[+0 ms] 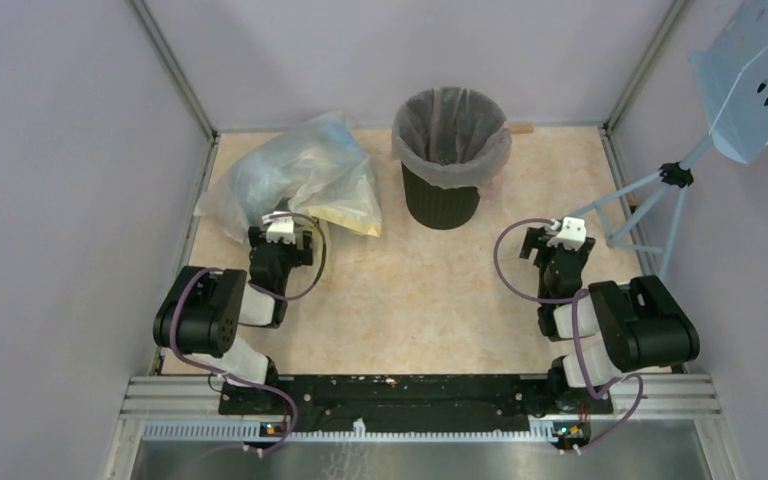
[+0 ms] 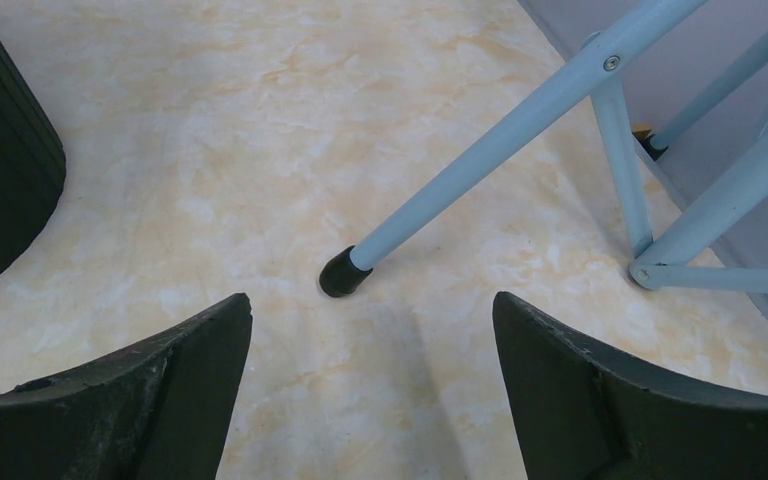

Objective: Put the trash bags into the trash bin

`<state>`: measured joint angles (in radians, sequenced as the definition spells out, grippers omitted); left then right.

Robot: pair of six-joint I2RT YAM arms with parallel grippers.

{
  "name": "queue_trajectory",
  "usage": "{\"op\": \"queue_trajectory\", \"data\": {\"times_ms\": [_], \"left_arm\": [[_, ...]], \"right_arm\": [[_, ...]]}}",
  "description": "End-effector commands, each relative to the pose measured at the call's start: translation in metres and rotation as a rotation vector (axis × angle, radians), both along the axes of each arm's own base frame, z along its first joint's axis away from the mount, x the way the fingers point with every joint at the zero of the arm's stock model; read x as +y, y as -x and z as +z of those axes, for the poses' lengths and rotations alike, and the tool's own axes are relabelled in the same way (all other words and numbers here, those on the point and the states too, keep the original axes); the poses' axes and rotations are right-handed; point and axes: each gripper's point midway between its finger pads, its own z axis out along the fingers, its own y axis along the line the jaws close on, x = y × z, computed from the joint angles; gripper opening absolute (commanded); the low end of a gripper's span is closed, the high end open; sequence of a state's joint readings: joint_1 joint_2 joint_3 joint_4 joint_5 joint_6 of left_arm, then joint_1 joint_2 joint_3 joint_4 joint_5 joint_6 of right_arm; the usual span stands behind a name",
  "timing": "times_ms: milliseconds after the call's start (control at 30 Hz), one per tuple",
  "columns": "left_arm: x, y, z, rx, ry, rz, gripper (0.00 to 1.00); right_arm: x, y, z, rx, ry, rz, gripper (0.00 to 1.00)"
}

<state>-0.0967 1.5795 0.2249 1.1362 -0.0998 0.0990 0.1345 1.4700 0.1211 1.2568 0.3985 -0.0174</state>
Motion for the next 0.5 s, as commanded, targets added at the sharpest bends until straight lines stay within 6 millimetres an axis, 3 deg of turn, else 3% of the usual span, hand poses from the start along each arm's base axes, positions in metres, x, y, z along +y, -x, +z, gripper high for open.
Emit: {"op": "queue_trajectory", "data": {"times_ms": [0,467], "left_arm": [[-0.0066,-0.0179,0.0302,-0.094,0.031,-0.03,0.99],[-0.0065,-0.0187,0.0301,-0.093,0.03,-0.032,0.99]], "right_arm": [[-0.0008,-0.0098,0.0232,-0.087,-0.015,-0.009,0.89],[-0.0008,-0.0096,0.0228,-0.086,-0.015,-0.009,0.9]]}}
